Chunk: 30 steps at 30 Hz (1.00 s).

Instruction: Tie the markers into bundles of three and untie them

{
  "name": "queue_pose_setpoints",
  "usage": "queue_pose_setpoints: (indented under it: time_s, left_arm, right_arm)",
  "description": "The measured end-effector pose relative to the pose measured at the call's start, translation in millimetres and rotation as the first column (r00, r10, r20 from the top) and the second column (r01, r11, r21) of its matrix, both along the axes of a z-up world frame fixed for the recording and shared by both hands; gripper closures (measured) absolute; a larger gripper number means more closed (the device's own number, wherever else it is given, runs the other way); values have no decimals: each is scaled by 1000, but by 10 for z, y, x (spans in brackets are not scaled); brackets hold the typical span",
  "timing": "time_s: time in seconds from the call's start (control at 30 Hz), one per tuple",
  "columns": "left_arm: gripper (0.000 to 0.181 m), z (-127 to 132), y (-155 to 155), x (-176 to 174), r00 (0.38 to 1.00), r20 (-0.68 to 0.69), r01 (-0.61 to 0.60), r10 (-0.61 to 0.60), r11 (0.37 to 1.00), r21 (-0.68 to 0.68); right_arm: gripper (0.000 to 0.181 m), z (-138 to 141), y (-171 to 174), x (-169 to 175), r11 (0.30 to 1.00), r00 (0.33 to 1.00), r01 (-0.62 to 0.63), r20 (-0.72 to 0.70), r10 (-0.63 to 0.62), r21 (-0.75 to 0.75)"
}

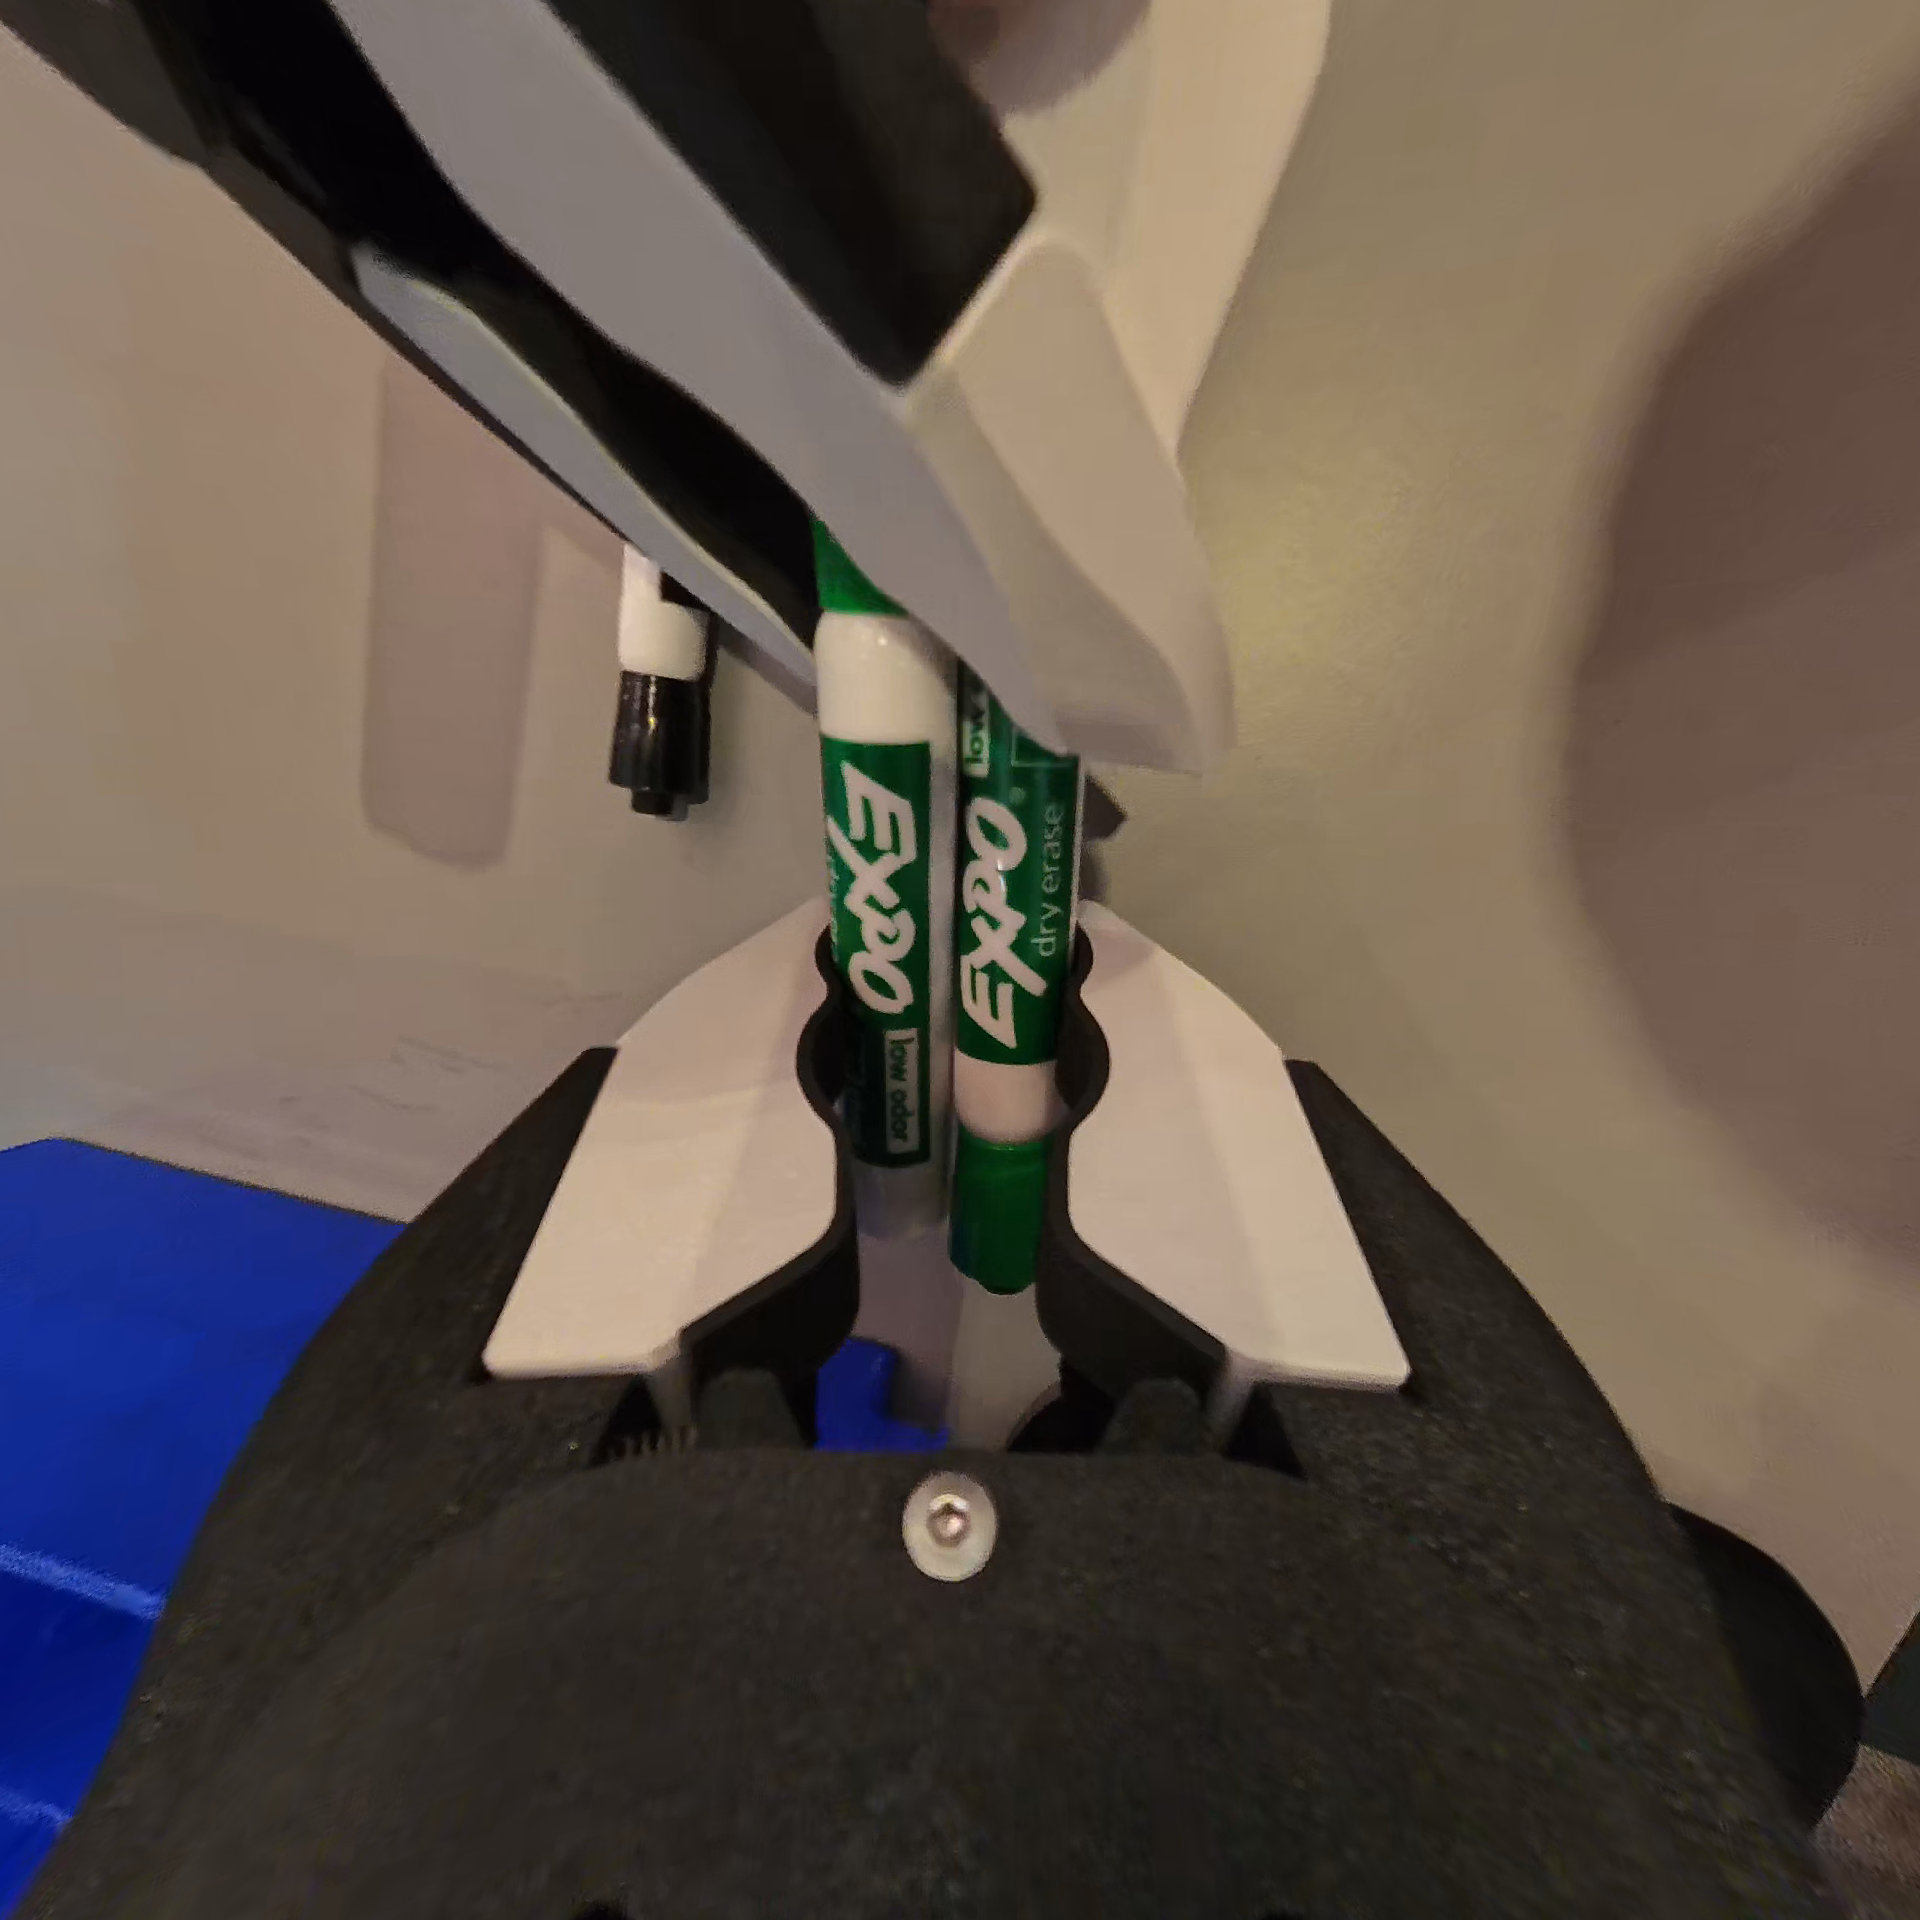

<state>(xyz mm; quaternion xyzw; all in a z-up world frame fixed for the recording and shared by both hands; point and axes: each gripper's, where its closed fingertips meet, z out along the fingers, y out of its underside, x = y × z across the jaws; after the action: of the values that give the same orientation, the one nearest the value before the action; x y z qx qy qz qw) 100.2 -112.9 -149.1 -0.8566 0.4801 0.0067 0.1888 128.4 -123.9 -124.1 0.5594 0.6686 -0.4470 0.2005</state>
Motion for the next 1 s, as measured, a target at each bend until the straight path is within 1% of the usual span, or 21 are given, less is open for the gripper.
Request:
queue_pose_setpoints:
  time_s: [0.17,0.23,0.3,0.4,0.47,0.5,0.53,0.57,0.63,0.7,0.73,0.8,1.0]
  left_arm:
    - [144,99,11,-62,1000,-3,-28,28,999,25]
    - [144,153,30,-83,999,-6,-37,37,999,40]
    - [144,211,57,-112,999,-15,-47,48,997,56]
    - [143,301,97,-138,999,-29,-41,43,996,81]
    - [144,352,137,-171,998,-52,-35,40,995,97]
    - [144,376,163,-188,997,-65,-31,38,994,106]
    - [144,400,193,-199,997,-75,-28,36,993,113]
    - [144,429,226,-203,996,-79,-23,33,992,122]
    - [144,484,295,-195,997,-75,-20,30,991,130]
    - [144,537,372,-191,997,-81,-6,19,989,150]
    - [144,557,399,-190,996,-84,0,13,988,151]
    - [144,603,454,-183,996,-84,13,1,986,165]
    - [144,680,548,-153,998,-58,49,-40,982,182]
  right_arm:
    - [129,244,178,-5,993,993,86,-90,-79,77]
    - [129,413,279,-3,986,980,135,-158,-119,93]
    - [130,592,433,-14,972,954,210,-239,-180,107]
    - [138,915,680,-34,942,873,324,-411,-263,83]
    - [145,1126,800,-30,928,797,369,-529,-292,44]
    - [145,1190,839,-25,923,767,385,-566,-302,29]
    - [145,1203,842,-9,925,762,380,-573,-300,21]
    - [145,1175,814,13,934,778,357,-560,-285,21]
    - [144,1026,783,16,941,818,331,-518,-252,65]
    - [144,868,800,-26,935,841,332,-487,-236,120]
    - [144,834,790,-42,938,847,328,-476,-237,117]
    - [149,821,794,-66,940,850,331,-461,-257,86]
    - [152,862,873,-53,935,835,354,-460,-303,27]
